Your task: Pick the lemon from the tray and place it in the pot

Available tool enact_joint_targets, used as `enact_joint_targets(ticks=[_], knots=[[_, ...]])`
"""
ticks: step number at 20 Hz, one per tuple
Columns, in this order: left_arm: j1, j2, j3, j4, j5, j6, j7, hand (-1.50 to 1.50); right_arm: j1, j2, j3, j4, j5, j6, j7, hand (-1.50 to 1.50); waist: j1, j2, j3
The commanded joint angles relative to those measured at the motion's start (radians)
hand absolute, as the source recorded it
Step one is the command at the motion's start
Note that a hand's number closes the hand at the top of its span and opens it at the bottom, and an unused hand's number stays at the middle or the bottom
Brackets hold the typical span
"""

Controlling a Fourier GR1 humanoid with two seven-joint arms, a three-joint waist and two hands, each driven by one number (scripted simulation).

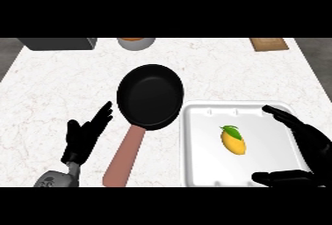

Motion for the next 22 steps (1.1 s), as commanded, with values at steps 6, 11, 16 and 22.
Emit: enact_joint_targets(ticks=[6,11,16,22], knots=[[0.014,-0.028,-0.022,-0.020,-0.028,-0.009,-0.018,0.00,-0.024,-0.163,-0.006,-0.226,-0.063,0.095,0.541,-1.50,0.017,0.000,-0.002],[-0.042,-0.025,0.020,0.078,-0.017,-0.067,-0.043,0.00,-0.167,-0.127,0.002,-0.056,-0.125,0.169,0.664,-1.50,0.022,0.005,-0.001],[-0.004,-0.018,0.017,0.050,-0.020,-0.071,-0.046,0.00,-0.244,-0.125,0.167,0.066,-0.004,0.263,0.717,-1.50,0.039,0.008,0.000],[-0.027,-0.019,0.068,0.103,-0.043,-0.098,-0.079,0.00,-0.272,-0.059,0.174,0.236,0.143,0.334,0.608,-1.50,0.022,0.004,0.000]])
